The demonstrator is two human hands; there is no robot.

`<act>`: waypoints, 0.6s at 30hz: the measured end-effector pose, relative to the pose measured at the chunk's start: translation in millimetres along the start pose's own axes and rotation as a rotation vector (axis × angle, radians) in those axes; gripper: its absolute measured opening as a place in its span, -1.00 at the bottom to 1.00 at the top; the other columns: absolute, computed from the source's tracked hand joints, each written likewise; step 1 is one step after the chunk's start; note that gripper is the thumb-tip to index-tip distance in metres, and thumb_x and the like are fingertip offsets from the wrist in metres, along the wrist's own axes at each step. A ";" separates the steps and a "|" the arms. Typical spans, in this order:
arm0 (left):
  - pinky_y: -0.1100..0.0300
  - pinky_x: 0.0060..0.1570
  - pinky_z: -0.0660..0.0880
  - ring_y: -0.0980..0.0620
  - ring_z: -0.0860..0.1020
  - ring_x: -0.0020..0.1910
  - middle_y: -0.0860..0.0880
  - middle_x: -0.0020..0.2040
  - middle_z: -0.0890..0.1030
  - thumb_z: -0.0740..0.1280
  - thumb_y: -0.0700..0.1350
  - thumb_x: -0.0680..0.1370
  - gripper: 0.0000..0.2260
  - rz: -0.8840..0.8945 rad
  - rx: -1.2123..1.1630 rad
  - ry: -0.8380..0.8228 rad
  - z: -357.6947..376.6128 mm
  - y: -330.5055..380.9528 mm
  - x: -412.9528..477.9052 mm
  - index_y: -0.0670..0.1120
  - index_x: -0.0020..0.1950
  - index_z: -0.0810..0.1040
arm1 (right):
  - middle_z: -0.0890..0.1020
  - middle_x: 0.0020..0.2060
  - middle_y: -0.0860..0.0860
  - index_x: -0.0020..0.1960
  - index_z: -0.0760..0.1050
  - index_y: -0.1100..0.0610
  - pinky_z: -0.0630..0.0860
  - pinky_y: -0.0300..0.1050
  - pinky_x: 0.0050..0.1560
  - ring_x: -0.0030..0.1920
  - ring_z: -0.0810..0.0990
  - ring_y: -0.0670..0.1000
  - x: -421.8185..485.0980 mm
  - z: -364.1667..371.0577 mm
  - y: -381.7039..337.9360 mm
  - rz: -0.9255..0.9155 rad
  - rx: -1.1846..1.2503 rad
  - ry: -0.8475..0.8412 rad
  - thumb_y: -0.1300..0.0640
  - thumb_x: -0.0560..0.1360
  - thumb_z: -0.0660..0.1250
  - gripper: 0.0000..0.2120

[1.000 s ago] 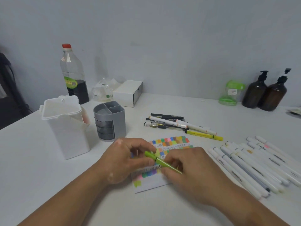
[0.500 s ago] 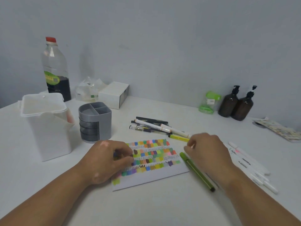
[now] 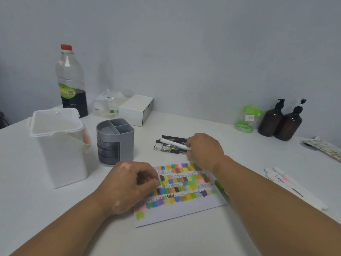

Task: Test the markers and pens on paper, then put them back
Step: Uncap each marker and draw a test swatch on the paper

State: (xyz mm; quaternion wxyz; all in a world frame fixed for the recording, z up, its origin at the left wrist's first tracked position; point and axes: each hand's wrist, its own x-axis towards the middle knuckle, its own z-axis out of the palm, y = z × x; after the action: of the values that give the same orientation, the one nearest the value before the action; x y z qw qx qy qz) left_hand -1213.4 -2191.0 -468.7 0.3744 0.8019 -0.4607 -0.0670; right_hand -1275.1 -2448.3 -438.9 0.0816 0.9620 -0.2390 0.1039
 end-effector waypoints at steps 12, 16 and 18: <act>0.41 -0.19 0.52 0.34 0.57 -0.06 0.28 -0.13 0.65 0.45 0.09 0.53 -0.95 -0.006 -0.023 0.019 -0.8 1.2 -1.2 0.18 -0.04 0.69 | 0.64 -0.08 -0.03 0.15 0.61 0.00 0.53 -0.12 -0.22 -0.23 0.58 -0.01 -19.7 -28.6 -5.8 0.038 0.220 -0.017 0.19 0.56 0.35 -0.80; 0.40 -0.14 0.51 0.32 0.56 -0.05 0.31 -0.12 0.65 0.45 0.11 0.52 -0.91 -0.006 -0.048 0.064 -2.6 5.6 -0.8 0.21 0.01 0.68 | 0.70 -0.22 -0.05 -0.03 0.63 0.01 0.56 -0.25 -0.37 -0.34 0.68 -0.09 -65.3 -50.6 -21.3 0.188 0.911 -0.056 0.16 0.48 0.49 -0.90; 0.40 -0.15 0.51 0.28 0.55 -0.03 0.34 -0.10 0.63 0.47 0.12 0.50 -0.88 0.017 -0.094 0.086 -4.1 8.6 -2.7 0.24 0.03 0.64 | 0.74 -0.25 0.03 -0.10 0.65 0.08 0.68 -0.15 -0.27 -0.25 0.75 -0.01 -91.2 -52.0 -35.4 0.248 1.322 -0.143 0.24 0.45 0.51 -0.90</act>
State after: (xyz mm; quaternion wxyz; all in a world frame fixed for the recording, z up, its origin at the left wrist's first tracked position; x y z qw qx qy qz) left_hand -1219.0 -2189.3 -460.8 0.4319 0.7815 -0.4473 -0.0508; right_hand -1345.4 -2366.3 -414.3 -0.5525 0.7797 -0.2386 0.1730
